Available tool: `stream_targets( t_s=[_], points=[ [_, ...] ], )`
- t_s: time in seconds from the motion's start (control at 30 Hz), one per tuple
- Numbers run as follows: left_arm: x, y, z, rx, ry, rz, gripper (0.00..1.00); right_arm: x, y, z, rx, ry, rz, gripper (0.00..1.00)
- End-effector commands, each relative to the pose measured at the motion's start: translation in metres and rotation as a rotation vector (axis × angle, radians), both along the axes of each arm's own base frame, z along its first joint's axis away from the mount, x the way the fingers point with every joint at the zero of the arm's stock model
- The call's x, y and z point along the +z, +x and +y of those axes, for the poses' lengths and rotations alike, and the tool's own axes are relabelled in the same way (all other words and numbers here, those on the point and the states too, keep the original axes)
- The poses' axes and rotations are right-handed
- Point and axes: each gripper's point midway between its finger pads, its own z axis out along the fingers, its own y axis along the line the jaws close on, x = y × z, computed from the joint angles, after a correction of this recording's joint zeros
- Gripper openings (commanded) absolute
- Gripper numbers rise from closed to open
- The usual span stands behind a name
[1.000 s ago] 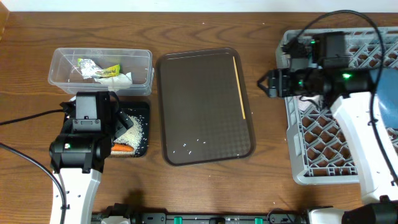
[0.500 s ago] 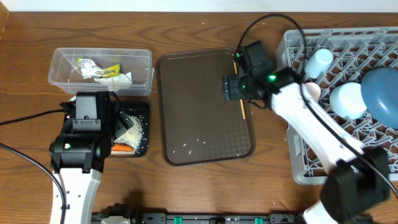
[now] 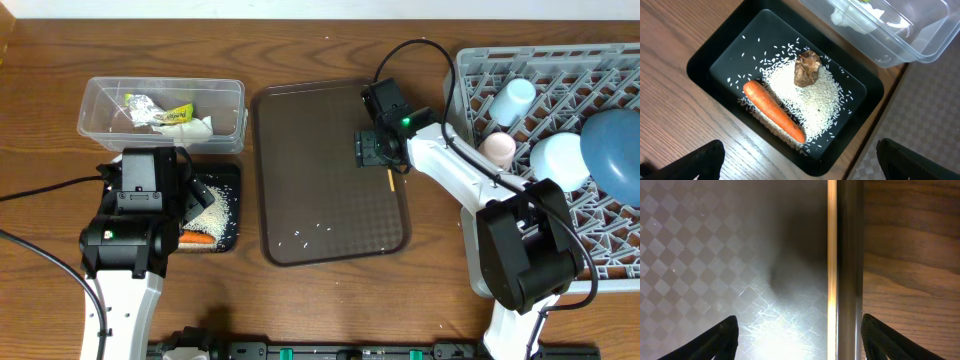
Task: Sort waste into correct bins and load items into the dishwasher rack
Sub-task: 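Lower the right gripper and grasp the second wooden chopstick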
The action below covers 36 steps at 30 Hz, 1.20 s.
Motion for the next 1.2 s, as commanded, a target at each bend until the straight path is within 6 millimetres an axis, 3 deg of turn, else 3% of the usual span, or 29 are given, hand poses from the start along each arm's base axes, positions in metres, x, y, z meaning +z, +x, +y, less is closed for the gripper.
stream_targets(
  t_s=[0.0, 0.9, 1.17],
  points=[
    [-0.001, -0.001, 0.0, -0.006, 0.005, 0.009, 0.98, 0.002, 0.004, 0.005, -0.009, -0.001, -0.017, 0.75],
    [-0.001, -0.001, 0.0, -0.006, 0.005, 0.009, 0.98, -0.002, -0.009, 0.021, 0.002, 0.037, 0.015, 0.75],
    [-0.001, -0.001, 0.0, -0.006, 0.005, 0.009, 0.98, -0.008, -0.007, 0.011, -0.023, -0.021, 0.003, 0.75]
  ],
)
